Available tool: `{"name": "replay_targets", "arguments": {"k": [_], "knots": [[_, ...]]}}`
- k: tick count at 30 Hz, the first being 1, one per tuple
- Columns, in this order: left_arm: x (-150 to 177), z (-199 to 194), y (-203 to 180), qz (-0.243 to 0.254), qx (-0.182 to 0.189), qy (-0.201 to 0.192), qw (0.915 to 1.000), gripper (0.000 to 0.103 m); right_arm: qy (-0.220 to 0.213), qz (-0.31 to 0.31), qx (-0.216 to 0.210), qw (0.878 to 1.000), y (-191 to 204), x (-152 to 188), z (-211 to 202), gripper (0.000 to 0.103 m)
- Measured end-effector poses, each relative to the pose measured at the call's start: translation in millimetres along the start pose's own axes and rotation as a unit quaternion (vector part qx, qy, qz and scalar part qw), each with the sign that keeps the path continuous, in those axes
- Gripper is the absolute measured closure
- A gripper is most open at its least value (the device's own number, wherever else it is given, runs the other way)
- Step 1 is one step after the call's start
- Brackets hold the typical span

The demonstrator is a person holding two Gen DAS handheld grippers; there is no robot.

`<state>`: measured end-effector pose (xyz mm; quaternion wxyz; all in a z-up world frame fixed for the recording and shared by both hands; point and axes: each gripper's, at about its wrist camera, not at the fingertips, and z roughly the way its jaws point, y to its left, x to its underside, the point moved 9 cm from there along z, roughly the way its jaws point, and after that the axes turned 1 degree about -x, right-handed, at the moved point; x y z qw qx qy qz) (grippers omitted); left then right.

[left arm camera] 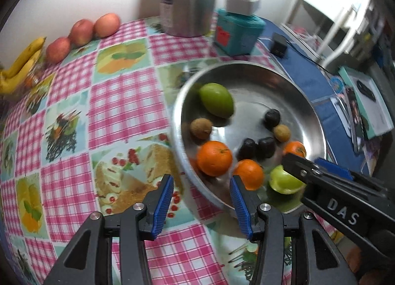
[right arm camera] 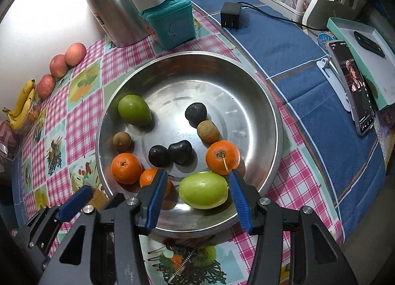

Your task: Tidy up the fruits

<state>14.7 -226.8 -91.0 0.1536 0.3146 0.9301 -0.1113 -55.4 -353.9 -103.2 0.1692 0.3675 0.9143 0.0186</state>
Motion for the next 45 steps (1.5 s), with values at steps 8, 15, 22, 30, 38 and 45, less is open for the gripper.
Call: {"name": "replay_targets", "arguments": {"k": [8, 15, 22, 30, 38, 45], "knots": [[-8.4, -13.1, 53.4, -0.098, -0.039, -0.029, 0.994, 0.052, 0.0, -0.011, 0.0, 1.0, 5.8, -0.7, 0.8, 0.05], [-6.3, -15.9, 88.9, -0.147, -0.062, -0.03, 0.9868, 0.046, -0.009, -0.04, -0.007, 0.999, 24.5, -2.4, -1.1, 0.05], [-3.6, -14.1, 101.3, -0.167, -0.067, -0.026, 0.9833, 0.041, -0.018, -0.063, -0.01, 0.998, 38.0, -3.7, -3.3, 0.05], [1.3, -8.8, 113.1, -0.179, -0.086, -0.015, 0.98, 0.016, -0.021, -0.084, -0.004, 0.996, 43.7, -4.1, 6.4, 0.04], [1.8, -7.5, 118.5, -0.173, -0.103, -0.021, 0.9792, 0.0, -0.04, -0.094, 0.0, 0.995, 46.3, -9.5, 8.9, 0.027], [1.6, -7.0, 123.2, -0.165, -0.117, -0.025, 0.9791, 0.0, -0.053, -0.093, 0.0, 0.994, 45.1, -12.6, 6.7, 0.016]]}}
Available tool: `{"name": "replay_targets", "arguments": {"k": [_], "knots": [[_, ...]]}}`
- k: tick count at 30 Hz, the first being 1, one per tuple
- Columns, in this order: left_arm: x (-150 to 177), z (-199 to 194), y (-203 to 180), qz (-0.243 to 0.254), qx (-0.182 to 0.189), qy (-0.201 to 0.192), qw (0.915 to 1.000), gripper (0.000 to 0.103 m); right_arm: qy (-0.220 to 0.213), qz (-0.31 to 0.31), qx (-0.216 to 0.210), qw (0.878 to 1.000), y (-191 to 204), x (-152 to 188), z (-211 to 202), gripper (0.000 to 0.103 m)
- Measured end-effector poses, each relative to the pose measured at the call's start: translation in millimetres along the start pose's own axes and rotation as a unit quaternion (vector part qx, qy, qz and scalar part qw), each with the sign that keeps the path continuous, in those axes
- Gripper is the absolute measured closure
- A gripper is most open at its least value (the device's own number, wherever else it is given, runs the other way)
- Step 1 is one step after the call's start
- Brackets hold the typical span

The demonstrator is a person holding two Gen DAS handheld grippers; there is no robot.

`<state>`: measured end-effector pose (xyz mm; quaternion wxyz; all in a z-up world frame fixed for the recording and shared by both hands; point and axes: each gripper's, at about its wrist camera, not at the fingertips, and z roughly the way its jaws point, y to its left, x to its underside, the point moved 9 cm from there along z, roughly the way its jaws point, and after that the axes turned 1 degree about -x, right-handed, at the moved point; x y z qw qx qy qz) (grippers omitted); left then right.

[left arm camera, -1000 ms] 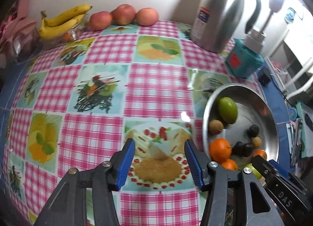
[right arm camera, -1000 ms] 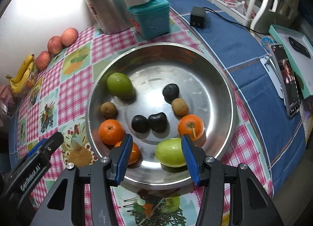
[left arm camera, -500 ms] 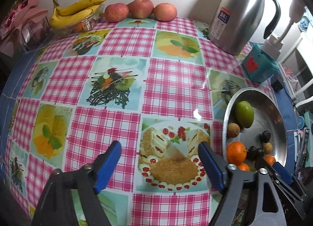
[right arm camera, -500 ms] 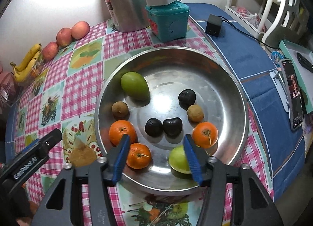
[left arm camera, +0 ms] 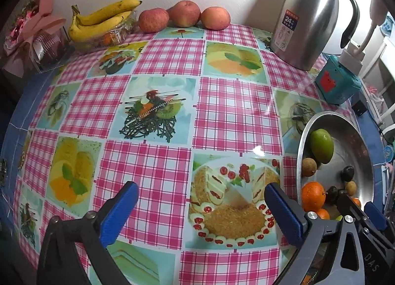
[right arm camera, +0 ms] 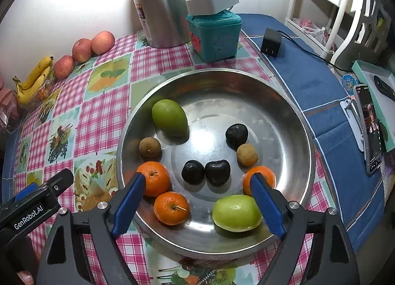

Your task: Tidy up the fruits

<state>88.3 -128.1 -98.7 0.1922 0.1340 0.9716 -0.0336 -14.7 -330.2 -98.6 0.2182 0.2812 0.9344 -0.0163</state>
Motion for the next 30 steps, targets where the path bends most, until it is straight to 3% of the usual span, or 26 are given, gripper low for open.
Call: {"name": "replay_targets", "arguments": {"k": [2, 4, 16, 22, 30], "knots": [[0.4, 1.5, -1.7, 0.008, 0.0, 0.001, 1.0, 0.0, -0.002, -0.001, 0.001, 1.0, -0.2, -0.3, -0.2, 0.015], [0.3, 2.0, -3.5, 0.015, -0.001, 0.0, 0.9999, 0.0, -0.005, -0.002, 0.002, 1.0, 0.1, -0.7, -0.7, 0.003], [-13.6, -11.8, -4.5, 0.046, -0.01, -0.046, 0.9978, 0.0, -0.006, -0.02, -0.004, 1.0, 5.7, 0.5, -1.4, 0.002], [-16.3, -19.5, 1.0, 0.061, -0.062, -0.069, 0.9939, 0.0, -0.003, -0.032, 0.0, 0.999, 7.2, 2.1, -2.0, 0.002], [-13.4, -21.7, 9.6, 0.067, -0.118, -0.071, 0.9881, 0.0, 0.0, -0.038, 0.004, 0.999, 9.9, 3.8, -1.5, 0.002]]}}
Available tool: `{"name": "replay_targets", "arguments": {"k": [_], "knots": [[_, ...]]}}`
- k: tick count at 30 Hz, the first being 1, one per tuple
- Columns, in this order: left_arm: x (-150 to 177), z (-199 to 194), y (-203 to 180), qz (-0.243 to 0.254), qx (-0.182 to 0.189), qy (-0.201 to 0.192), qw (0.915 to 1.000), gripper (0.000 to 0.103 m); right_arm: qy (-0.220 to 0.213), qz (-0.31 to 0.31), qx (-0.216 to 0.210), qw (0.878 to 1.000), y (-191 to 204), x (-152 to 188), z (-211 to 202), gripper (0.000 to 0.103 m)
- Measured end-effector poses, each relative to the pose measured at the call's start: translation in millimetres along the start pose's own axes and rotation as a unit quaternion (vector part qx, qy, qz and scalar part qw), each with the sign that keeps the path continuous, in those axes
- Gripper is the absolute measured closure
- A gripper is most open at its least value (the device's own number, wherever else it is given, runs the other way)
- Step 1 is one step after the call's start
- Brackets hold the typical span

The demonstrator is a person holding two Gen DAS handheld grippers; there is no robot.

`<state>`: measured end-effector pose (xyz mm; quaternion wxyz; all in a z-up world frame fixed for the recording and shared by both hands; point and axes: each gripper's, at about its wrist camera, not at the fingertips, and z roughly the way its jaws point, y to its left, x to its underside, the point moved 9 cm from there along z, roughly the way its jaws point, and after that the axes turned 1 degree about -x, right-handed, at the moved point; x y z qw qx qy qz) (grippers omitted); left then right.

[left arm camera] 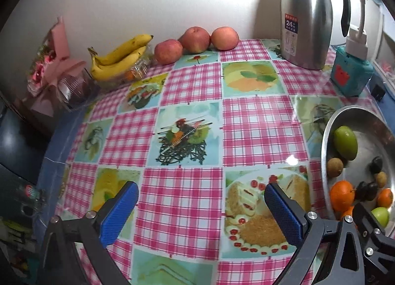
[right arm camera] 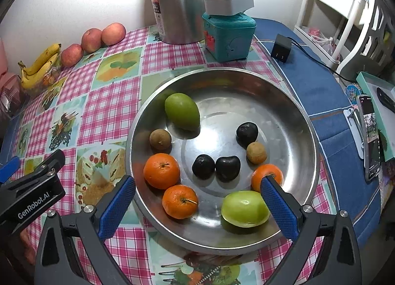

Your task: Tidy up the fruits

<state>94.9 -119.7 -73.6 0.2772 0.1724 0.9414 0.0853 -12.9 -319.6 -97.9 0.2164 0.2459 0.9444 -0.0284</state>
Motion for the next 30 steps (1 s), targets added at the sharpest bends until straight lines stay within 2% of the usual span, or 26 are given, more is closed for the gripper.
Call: {"name": "replay_targets", "arguments": {"k": [9, 14, 24, 30], "knots": [[10.0, -1.0, 7.0, 0.005, -0.016, 0.009, 0.9998, 0.0, -0.002, -0.007, -0.008, 1.0, 10.2, 2.4, -2.5, 0.002], [20.3, -6.1, 13.7, 0.001, -0.006, 0.024, 0.9997, 0.0, -0.006, -0.009, -0.009, 1.0, 15.4, 5.7, -10.3, 0.002], [35.3, -32.9, 19.3, 0.001, 0.026, 0.024, 0.9994, 0.0, 0.0, -0.002, -0.021, 1.0, 19.7, 28.9, -24.1, 0.002], [49.3, -47.3, 23.8, 0.01, 0.028, 0.028, 0.9992, 0.0, -0.002, -0.005, -0.023, 1.0, 19.8, 42.1, -35.1, 0.002]]}}
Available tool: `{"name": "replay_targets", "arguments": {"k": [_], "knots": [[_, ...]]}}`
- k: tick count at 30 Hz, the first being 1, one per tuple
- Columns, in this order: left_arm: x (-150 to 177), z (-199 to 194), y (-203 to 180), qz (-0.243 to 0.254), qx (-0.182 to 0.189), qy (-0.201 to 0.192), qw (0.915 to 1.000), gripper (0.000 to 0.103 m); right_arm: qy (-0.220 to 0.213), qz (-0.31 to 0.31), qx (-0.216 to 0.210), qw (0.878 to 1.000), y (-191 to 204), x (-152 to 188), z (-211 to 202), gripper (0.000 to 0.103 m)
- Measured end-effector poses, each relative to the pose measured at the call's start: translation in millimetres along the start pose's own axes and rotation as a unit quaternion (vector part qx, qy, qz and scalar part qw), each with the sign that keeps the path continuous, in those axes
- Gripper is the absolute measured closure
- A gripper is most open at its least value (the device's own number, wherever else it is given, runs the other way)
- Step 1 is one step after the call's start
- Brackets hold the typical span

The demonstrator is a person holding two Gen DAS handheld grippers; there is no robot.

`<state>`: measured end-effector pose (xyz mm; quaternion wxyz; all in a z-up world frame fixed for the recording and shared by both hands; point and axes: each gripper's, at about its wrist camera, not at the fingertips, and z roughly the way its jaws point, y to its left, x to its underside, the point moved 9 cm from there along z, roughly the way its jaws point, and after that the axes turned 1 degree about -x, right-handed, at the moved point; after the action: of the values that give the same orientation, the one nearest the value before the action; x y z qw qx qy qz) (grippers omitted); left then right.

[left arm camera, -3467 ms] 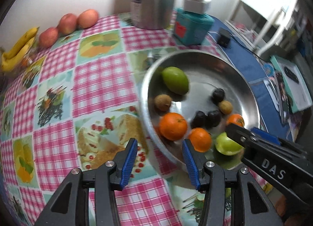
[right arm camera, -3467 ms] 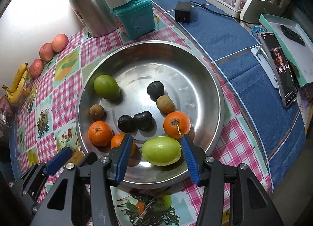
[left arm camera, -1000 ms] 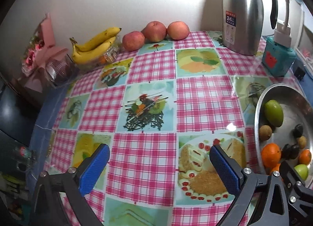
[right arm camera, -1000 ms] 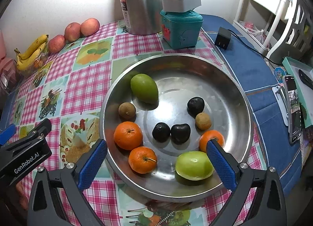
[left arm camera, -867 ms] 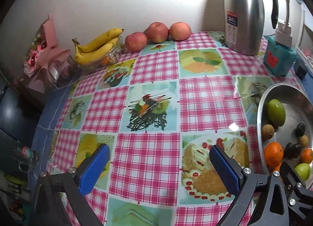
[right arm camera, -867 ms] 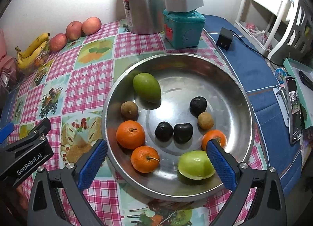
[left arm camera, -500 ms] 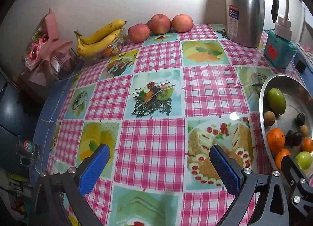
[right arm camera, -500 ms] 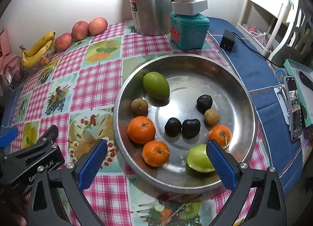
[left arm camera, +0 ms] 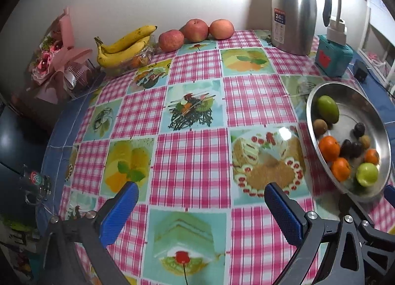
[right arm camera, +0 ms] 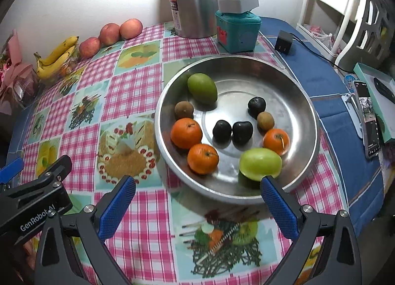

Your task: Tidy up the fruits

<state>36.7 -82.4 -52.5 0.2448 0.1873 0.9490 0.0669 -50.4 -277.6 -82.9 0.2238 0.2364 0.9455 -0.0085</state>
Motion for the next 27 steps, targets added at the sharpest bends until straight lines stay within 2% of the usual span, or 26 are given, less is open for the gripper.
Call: {"name": "replay_targets", "arguments": {"k": [15, 27], "knots": [[39.8, -29.9, 17.2, -0.021, 0.023, 0.004, 0.9995, 0.0, -0.015, -0.014, -0.001, 1.0, 0.0, 30.0, -34.2, 0.002], [40.0, -46.5, 33.0, -0.041, 0.015, -0.036, 0.9984, 0.0, -0.05, -0.018, 0.002, 0.999, 1.6, 28.6, -56.0, 0.002]]}}
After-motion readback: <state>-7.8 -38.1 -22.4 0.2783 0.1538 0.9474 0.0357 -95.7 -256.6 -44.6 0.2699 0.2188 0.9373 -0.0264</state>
